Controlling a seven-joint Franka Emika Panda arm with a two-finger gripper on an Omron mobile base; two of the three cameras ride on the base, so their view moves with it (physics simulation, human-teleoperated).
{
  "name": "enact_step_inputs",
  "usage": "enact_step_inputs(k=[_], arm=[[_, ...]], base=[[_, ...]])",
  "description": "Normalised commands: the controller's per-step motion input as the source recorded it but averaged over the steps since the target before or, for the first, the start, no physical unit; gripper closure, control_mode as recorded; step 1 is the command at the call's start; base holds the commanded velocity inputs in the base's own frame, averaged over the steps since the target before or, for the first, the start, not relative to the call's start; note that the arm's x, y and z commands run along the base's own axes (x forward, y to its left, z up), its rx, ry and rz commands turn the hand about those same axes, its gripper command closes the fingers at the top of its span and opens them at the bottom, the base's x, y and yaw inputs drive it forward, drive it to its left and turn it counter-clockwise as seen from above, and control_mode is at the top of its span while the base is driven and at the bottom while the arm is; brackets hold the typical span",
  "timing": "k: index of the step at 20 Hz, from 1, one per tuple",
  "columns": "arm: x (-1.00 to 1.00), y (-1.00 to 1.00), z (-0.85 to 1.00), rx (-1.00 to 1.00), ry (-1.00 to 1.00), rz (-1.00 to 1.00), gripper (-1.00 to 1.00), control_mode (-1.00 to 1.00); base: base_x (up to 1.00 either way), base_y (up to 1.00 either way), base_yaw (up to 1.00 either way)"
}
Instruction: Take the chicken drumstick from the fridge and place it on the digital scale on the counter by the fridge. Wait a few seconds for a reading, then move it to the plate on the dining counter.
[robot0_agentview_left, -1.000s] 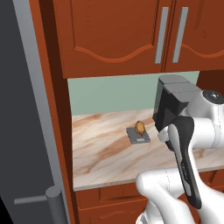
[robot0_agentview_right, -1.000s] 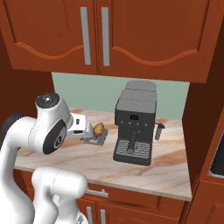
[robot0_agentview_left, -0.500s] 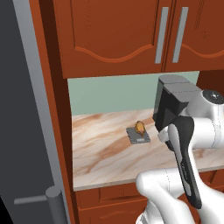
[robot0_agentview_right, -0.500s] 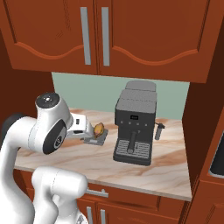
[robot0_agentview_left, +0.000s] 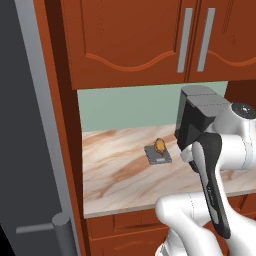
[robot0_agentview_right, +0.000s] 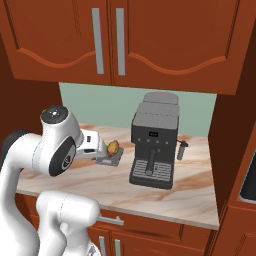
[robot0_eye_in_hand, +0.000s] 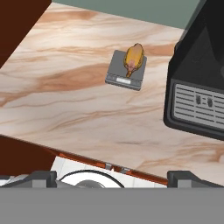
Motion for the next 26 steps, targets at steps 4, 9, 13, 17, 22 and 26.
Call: enact_step_inputs(k=[4,9,13,17,22,26], arm=[[0.0,0.0,0.0,0.0,0.0,0.0,-1.0,-1.0],[0.0,0.0,0.0,0.0,0.0,0.0,-1.0,-1.0],[0.0,0.0,0.0,0.0,0.0,0.0,-1.0,-1.0],[0.0,0.0,0.0,0.0,0.0,0.0,-1.0,-1.0],[0.0,0.0,0.0,0.0,0.0,0.0,-1.0,-1.0],[0.0,0.0,0.0,0.0,0.0,0.0,-1.0,-1.0]], base=[[0.0,0.0,0.0],[0.0,0.0,0.0],[0.0,0.0,0.0],[0.0,0.0,0.0],[0.0,0.0,0.0],[0.0,0.0,0.0]])
